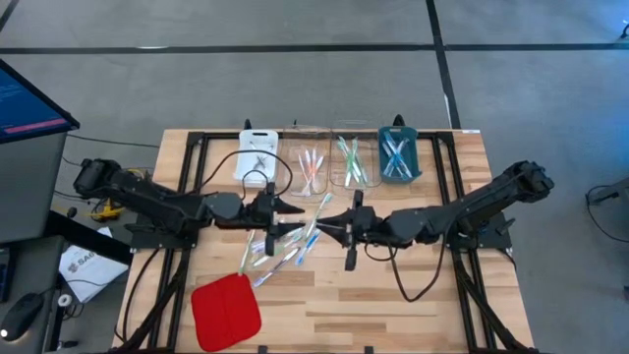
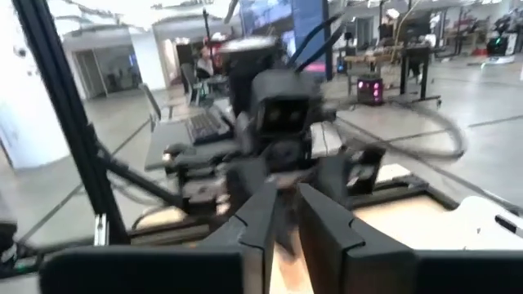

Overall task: Pick & Place Toothbrushes
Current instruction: Put the violet toothbrush into the white bin

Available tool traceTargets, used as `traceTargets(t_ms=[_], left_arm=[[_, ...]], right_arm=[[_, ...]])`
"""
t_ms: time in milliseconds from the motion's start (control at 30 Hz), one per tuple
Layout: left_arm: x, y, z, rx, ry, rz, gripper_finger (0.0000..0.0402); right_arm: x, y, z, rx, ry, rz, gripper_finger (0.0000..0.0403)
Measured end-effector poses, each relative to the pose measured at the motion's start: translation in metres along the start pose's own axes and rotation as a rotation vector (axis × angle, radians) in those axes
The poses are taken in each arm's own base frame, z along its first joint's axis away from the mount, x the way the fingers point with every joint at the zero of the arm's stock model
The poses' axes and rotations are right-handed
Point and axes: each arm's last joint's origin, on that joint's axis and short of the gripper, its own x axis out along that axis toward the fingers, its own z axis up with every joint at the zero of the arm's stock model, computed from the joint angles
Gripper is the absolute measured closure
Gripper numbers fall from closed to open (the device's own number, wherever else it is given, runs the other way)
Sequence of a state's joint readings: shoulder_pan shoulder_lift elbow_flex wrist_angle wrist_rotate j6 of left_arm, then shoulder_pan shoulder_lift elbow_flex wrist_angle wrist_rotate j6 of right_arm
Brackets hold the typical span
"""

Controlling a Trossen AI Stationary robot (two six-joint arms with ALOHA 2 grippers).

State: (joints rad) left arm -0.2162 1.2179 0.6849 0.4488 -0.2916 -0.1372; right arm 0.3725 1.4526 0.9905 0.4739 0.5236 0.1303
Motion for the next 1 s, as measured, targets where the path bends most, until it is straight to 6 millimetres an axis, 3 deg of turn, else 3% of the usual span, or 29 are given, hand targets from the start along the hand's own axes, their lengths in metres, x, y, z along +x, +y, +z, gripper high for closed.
traceTargets(t_ms=[433, 600, 767, 1000], left_arm=[[0.003, 0.017, -0.009, 0.028, 0.104, 0.07, 0.0244], [0.001, 0.029, -0.022, 0.025, 0.388, 0.076, 0.0244], [-0.014, 0.037, -0.048, -0.095, 0.713, 0.155, 0.0244], [-0.022, 0.032, -0.064, -0.194, 0.799, 0.162, 0.0264]], right_arm=[[0.002, -0.004, -0.003, 0.0, 0.029, -0.016, 0.0331], [0.005, -0.01, -0.002, 0.004, 0.023, -0.037, 0.033], [0.007, -0.016, 0.001, 0.012, 0.006, -0.053, 0.033], [0.012, -0.027, 0.006, 0.028, -0.032, -0.087, 0.033]])
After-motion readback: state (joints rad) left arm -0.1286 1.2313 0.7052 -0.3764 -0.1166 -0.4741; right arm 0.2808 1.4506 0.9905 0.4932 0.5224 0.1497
